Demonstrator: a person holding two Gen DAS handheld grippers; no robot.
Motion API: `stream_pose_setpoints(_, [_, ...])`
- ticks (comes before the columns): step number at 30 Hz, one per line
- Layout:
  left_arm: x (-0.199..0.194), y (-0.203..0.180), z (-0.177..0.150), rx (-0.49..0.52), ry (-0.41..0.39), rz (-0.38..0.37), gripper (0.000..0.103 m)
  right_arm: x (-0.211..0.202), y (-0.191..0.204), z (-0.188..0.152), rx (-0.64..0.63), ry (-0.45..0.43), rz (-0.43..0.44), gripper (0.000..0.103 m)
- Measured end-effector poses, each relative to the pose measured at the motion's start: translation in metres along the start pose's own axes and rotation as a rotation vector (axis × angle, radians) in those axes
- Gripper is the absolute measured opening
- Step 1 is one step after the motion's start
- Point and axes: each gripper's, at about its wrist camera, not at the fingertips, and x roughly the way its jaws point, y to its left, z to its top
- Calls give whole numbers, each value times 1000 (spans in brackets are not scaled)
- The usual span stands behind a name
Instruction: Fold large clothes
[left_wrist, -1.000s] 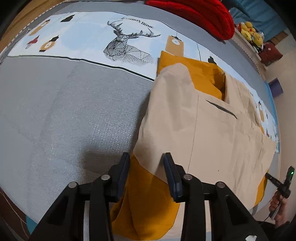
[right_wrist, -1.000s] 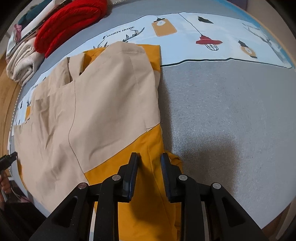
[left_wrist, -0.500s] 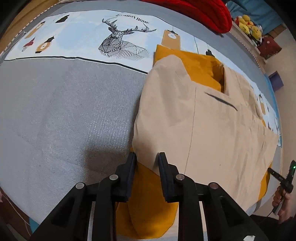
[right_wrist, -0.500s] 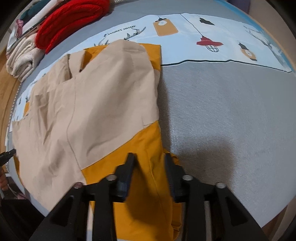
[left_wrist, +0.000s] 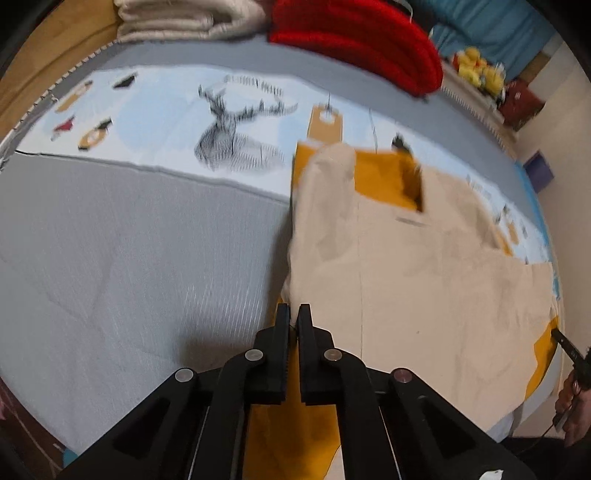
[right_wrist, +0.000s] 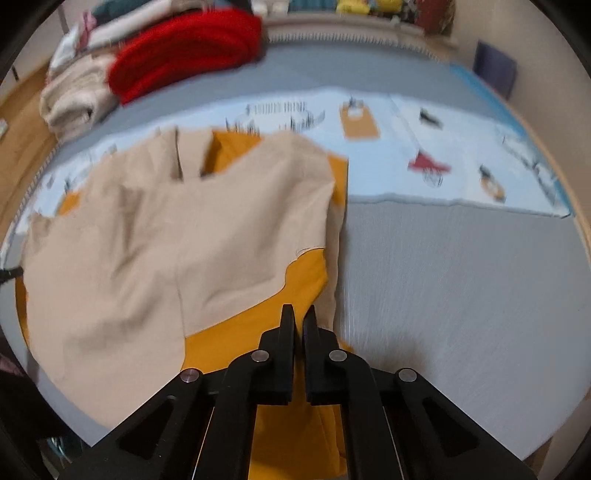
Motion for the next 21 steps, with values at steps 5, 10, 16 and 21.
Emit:
stream_pose_setpoints(5, [-19, -12, 19, 20, -139, -5, 2, -25, 5, 22, 44, -161, -10, 4])
stream_pose_setpoints(10, [-17, -21, 44, 45, -230, 26, 2, -17, 16, 48, 63, -230, -89, 4])
stream_pose_setpoints(16, [-1, -19, 68, 1, -270, 44, 2, -7, 22, 72, 115, -287, -145, 4])
stream_pose_setpoints(21, [52, 0, 79, -112, -69, -27, 7, 32, 17, 81, 141, -160, -200, 7])
